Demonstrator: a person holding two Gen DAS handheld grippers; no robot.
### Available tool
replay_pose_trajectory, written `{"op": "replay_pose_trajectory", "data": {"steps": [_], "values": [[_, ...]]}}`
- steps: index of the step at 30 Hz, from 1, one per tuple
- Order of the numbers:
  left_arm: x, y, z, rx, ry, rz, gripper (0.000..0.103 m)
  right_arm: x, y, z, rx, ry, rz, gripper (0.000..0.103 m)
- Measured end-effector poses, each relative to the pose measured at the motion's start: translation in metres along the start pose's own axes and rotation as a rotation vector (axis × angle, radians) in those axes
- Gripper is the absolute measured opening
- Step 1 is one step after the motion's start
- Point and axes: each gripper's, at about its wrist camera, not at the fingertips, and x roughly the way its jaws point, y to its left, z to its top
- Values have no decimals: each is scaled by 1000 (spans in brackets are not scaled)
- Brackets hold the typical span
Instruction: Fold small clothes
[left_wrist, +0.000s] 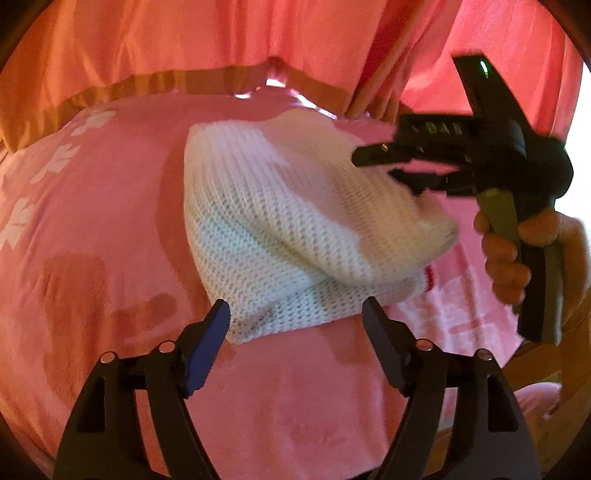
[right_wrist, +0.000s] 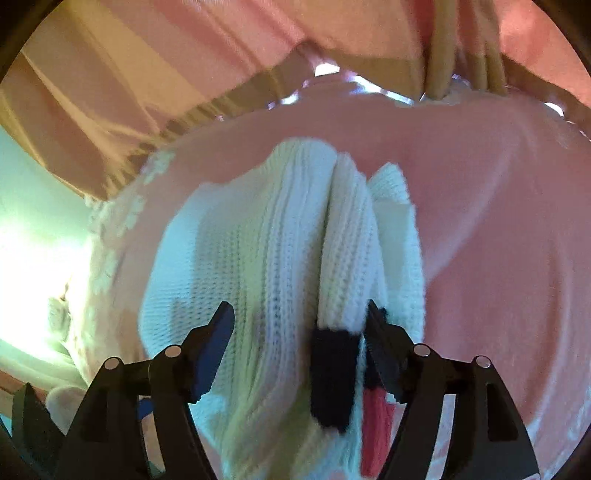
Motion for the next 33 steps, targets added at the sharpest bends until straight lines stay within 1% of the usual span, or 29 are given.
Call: {"op": "replay_pose_trajectory", "data": {"steps": [1, 2, 3, 4, 5, 6, 7, 8, 9, 10, 11, 12, 13, 14, 15, 16, 17, 18, 19, 20, 22, 24, 25, 26, 27, 28, 29, 31, 33], "values": [[8, -1, 0, 16, 0, 24, 76, 11, 0, 0, -1, 27, -21, 63], [17, -2, -1, 30, 3, 47, 75, 16, 0, 0, 2, 33, -27, 37], [28, -2, 0, 44, 15, 67, 67, 18, 2, -1, 9, 37, 12, 25], [39, -2, 1, 53, 32, 75, 43, 13, 3, 0, 11, 28, 20, 22], [41, 1, 0, 63, 45, 97, 32, 1, 8, 0, -1, -2, 34, 21], [41, 8, 4, 58, 41, 119, 19, -17, 14, 0, -17, -47, 72, 20], [37, 15, 8, 33, 44, 89, 13, -35, 18, -1, -25, -91, 114, 20], [35, 20, 11, 6, 49, 66, 11, -56, 18, -4, -22, -139, 162, 20], [30, 27, 15, -22, 56, 48, 11, -64, 14, -7, -13, -156, 174, 20], [27, 32, 17, -27, 56, 44, 11, -62, 2, -13, 9, -146, 129, 21], [26, 33, 17, -22, 56, 51, 11, -51, -7, -16, 14, -113, 59, 23], [29, 34, 16, -9, 62, 61, 11, -32, -18, -21, 16, -52, -34, 29], [32, 33, 14, 0, 73, 63, 12, -5, -32, -26, 17, 40, -111, 33], [36, 31, 11, 8, 88, 53, 12, 4, -38, -29, 23, 59, -101, 36], [38, 27, 7, 16, 93, 47, 15, -1, -42, -29, 43, 41, -72, 37], [37, 24, 5, 26, 87, 55, 16, -13, -42, -27, 50, 16, -55, 37], [35, 19, 2, 47, 78, 73, 16, -24, -40, -27, 43, -17, -48, 39], [32, 14, 0, 70, 67, 87, 16, -38, -38, -29, 30, -63, -50, 46], [31, 12, -1, 79, 63, 88, 17, -51, -34, -32, 13, -102, -68, 49], [30, 12, -2, 80, 64, 91, 17, -55, -32, -35, 2, -114, -82, 51], [29, 13, -4, 76, 70, 92, 18, -63, -27, -42, -3, -140, -151, 51], [26, 13, -4, 59, 75, 77, 19, -67, -23, -47, -27, -144, -161, 51], [24, 14, -4, 51, 77, 69, 21, -65, -17, -52, -49, -137, -164, 51], [23, 15, -3, 44, 79, 67, 23, -62, -12, -55, -71, -129, -174, 45], [21, 14, -3, 42, 79, 67, 25, -52, -7, -59, -114, -97, -194, 20], [20, 14, -4, 44, 78, 70, 25, -35, -8, -65, -144, -31, -220, 17], [19, 13, -5, 46, 78, 75, 26, -20, -13, -69, -144, 17, -239, 17], [18, 10, -6, 53, 78, 81, 26, -16, -18, -70, -135, 24, -235, 18], [16, 9, -6, 48, 75, 79, 26, -34, -19, -70, -107, -10, -201, 16]]}}
